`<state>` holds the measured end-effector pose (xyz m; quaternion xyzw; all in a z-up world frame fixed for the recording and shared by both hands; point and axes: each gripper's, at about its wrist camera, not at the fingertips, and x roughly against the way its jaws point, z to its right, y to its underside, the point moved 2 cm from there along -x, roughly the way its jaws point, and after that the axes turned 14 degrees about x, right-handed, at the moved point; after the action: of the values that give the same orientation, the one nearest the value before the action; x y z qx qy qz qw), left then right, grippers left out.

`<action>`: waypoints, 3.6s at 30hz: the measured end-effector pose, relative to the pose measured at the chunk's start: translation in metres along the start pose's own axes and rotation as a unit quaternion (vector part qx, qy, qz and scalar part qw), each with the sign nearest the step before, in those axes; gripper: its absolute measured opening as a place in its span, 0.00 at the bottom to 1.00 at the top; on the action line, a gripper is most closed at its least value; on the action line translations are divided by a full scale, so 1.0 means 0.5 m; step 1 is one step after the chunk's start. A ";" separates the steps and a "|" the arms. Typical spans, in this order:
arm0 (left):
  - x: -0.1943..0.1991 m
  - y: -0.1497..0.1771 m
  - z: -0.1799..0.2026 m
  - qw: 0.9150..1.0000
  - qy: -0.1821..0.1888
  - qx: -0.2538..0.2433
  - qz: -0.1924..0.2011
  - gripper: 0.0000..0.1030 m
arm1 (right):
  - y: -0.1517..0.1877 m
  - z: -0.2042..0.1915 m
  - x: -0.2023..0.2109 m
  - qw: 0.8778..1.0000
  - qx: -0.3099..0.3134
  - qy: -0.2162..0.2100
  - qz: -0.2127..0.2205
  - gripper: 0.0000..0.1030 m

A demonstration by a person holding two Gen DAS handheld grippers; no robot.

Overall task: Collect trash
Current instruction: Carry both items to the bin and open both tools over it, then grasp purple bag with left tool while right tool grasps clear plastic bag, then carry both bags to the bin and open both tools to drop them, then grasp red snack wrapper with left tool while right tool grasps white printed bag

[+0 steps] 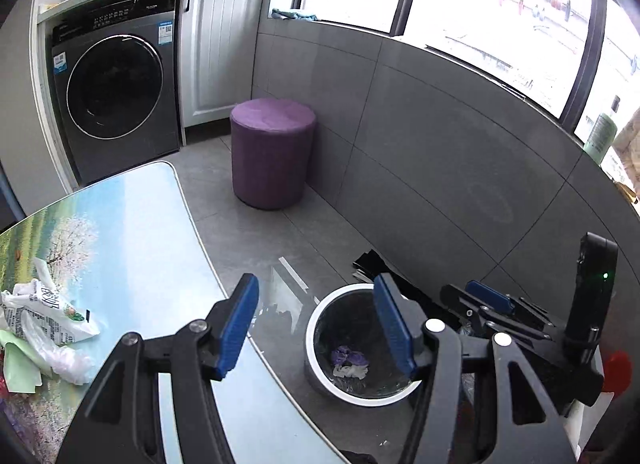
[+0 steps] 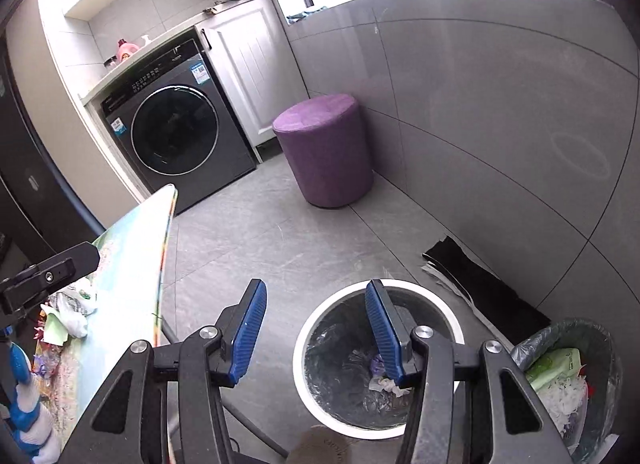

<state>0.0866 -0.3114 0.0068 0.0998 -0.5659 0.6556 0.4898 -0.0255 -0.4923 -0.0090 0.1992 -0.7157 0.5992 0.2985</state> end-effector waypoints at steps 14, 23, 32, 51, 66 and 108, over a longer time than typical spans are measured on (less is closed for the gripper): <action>0.279 0.074 -0.383 0.983 -0.135 0.077 0.094 0.56 | -0.066 -0.342 0.050 0.985 0.125 -0.117 0.024 0.48; 0.330 0.163 -0.634 0.952 -0.233 0.177 0.087 0.56 | -0.039 -0.576 -0.066 0.954 0.220 -0.200 -0.028 0.48; 0.289 0.177 -0.709 0.945 -0.220 0.235 0.056 0.56 | -0.017 -0.713 -0.166 0.925 0.320 -0.197 -0.055 0.48; 0.304 0.203 -0.671 0.947 -0.216 0.231 0.060 0.18 | 0.036 -0.667 -0.175 0.924 0.294 -0.230 -0.086 0.30; 0.262 0.038 -0.343 0.987 -0.070 0.125 0.067 0.18 | -0.043 -0.341 0.019 0.973 0.155 -0.169 0.025 0.30; -0.027 0.009 -0.025 0.999 -0.024 0.029 -0.011 0.48 | 0.030 0.000 -0.022 0.999 -0.001 -0.027 -0.024 0.48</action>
<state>0.0952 -0.3076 -0.0095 0.1359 -0.5571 0.6635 0.4806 -0.0271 -0.4901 -0.0272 0.2316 -0.7191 0.5857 0.2937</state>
